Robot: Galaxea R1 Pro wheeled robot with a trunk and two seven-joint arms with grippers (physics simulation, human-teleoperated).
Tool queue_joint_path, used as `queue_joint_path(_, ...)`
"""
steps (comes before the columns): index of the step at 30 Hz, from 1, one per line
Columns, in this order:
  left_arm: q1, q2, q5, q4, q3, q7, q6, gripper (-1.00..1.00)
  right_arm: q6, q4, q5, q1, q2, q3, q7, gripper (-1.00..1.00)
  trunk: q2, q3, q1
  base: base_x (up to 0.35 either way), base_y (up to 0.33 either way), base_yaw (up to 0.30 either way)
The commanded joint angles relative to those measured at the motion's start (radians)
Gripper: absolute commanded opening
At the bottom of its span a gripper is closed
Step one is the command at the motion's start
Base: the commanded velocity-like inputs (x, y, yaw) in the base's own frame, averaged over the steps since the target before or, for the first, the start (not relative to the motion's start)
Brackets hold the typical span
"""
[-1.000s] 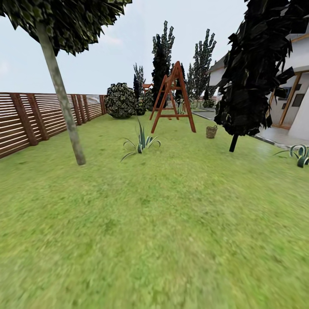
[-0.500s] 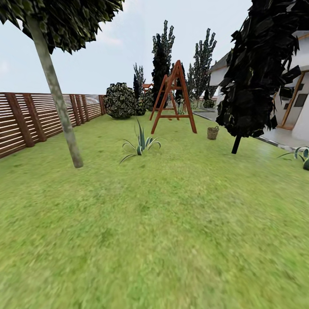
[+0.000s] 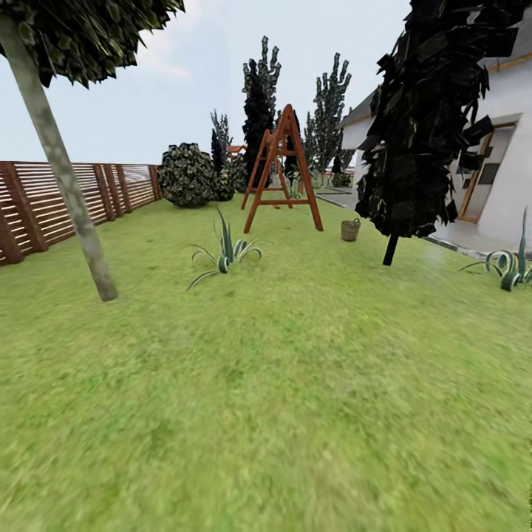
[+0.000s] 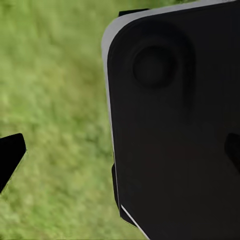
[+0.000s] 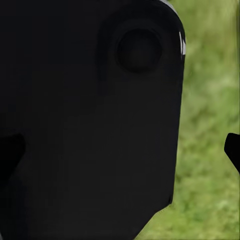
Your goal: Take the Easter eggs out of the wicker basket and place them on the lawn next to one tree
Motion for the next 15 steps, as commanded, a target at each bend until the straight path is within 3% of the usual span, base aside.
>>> queue_joint_path(1, 0.000, 0.000, -0.002, 0.001, -0.007, 0.004, -0.003, 1.00, -0.002, -0.001, 0.000, 0.000, 0.000, -0.001, -0.001, 1.00, 0.000, -0.001, 0.001, 0.338, 0.000, -0.264)
queue_joint_path(6, 0.000, 0.000, -0.003, 0.000, -0.007, 0.004, -0.004, 1.00, -0.003, -0.002, 0.000, 0.000, 0.002, 0.001, 0.000, 1.00, 0.000, 0.000, 0.001, 0.338, 0.000, -0.207)
queue_joint_path(15, 0.000, 0.000, -0.003, 0.000, -0.007, 0.004, -0.005, 1.00, -0.002, 0.000, 0.001, 0.000, 0.008, 0.004, 0.001, 1.00, 0.000, 0.000, 0.001, 0.338, 0.000, -0.034)
